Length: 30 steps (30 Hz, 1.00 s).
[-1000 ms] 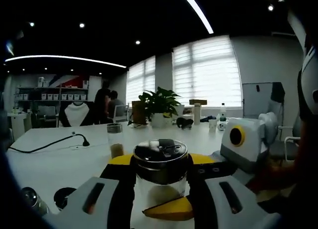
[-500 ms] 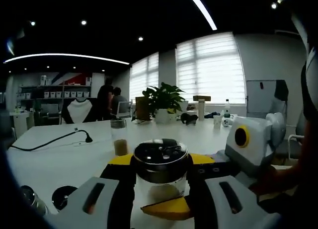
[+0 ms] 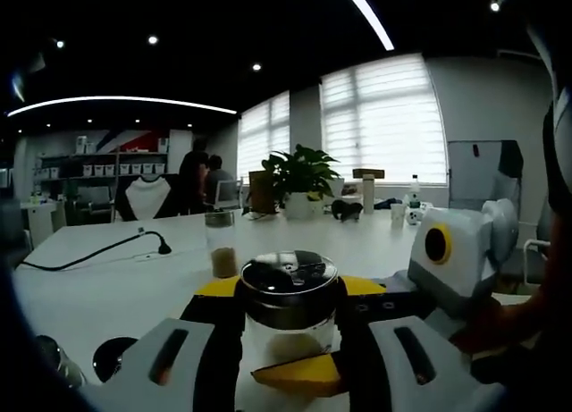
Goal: Rotate the seasoning bottle until the label or dispensing opening points toward the visible target arrow and the bottle remains upright within the marked orientation range
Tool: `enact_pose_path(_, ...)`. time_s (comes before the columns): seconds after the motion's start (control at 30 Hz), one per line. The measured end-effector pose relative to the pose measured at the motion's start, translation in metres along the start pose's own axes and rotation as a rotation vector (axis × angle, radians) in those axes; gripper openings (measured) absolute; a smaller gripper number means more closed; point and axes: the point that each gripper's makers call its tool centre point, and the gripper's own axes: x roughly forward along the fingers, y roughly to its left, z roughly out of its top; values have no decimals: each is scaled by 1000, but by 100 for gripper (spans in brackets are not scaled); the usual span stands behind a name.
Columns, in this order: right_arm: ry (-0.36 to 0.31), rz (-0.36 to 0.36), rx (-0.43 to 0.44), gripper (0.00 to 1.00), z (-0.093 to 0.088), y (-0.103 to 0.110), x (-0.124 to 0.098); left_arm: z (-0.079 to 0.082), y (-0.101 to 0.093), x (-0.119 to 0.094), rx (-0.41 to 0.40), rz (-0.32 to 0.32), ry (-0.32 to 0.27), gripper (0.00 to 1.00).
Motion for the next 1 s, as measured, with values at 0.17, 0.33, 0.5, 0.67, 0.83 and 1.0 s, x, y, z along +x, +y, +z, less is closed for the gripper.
enact_pose_path(0.17, -13, 3, 18, 39, 3, 2, 2, 2, 2, -1, -2, 7, -6, 42)
enact_pose_path(0.33, -20, 2, 20, 39, 5, 1, 2, 4, 3, -1, 5, 13, -4, 42)
enact_pose_path(0.5, -22, 2, 19, 39, 7, 2, 2, 4, 3, -2, 3, 19, -4, 42)
enact_pose_path(0.67, -13, 5, 25, 39, 5, 3, 3, 1, 4, -3, 0, 22, 6, 42)
enact_pose_path(0.83, -10, 7, 27, 39, 5, 4, 4, 0, 6, -2, -2, 25, 10, 42)
enact_pose_path(1.0, -13, 8, 31, 39, 7, 5, 4, 0, 7, -2, -3, 33, 11, 42)
